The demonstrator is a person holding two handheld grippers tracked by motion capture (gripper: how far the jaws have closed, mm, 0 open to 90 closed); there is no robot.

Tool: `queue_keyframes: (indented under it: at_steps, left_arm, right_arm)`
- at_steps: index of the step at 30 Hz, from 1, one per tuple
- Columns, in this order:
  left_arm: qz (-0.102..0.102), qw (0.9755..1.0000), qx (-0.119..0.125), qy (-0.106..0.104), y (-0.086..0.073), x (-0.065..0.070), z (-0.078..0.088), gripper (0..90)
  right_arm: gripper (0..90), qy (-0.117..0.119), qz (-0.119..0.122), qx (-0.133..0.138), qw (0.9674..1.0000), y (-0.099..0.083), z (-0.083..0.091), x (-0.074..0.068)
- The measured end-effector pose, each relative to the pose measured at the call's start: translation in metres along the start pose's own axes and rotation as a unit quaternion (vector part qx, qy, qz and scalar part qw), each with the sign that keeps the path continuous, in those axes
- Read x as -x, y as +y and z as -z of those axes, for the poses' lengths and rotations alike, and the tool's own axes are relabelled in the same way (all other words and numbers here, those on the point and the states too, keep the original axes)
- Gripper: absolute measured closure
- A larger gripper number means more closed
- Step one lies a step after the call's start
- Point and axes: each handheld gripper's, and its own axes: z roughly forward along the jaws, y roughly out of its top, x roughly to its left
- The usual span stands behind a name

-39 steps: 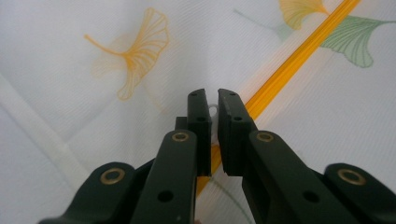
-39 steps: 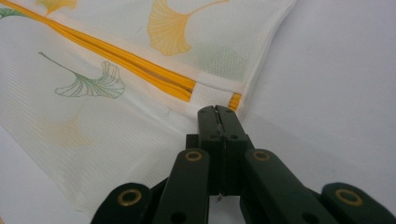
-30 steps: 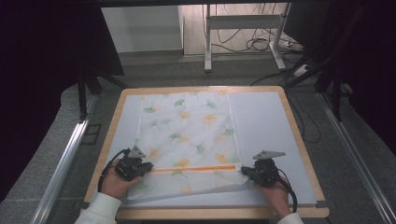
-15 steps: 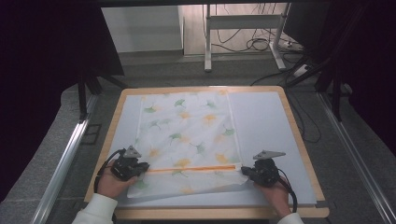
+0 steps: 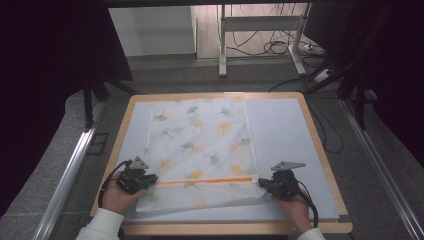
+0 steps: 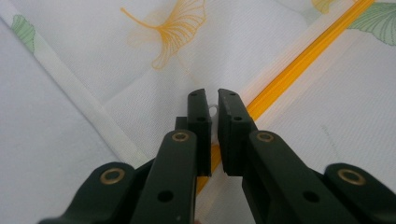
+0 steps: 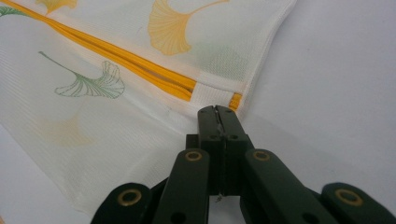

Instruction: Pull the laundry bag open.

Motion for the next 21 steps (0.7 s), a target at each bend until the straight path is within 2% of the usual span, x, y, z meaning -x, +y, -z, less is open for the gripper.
queue_keyframes:
  at_steps: [11,17,21]
  left_arm:
    - [0.009,0.9999,0.002,0.004,-0.006,-0.004,0.005,85.3]
    - [0.024,0.9997,0.009,-0.001,-0.012,-0.009,0.010,85.3]
    - [0.026,0.9996,0.006,0.007,-0.015,-0.009,0.012,85.3]
  right_arm:
    - [89.8,0.000,0.001,0.001,1.0000,0.000,0.000,0.000]
    - [89.9,-0.002,0.001,0.001,1.0000,0.000,0.000,0.000]
    - [89.8,-0.001,0.000,0.001,1.0000,0.000,0.000,0.000]
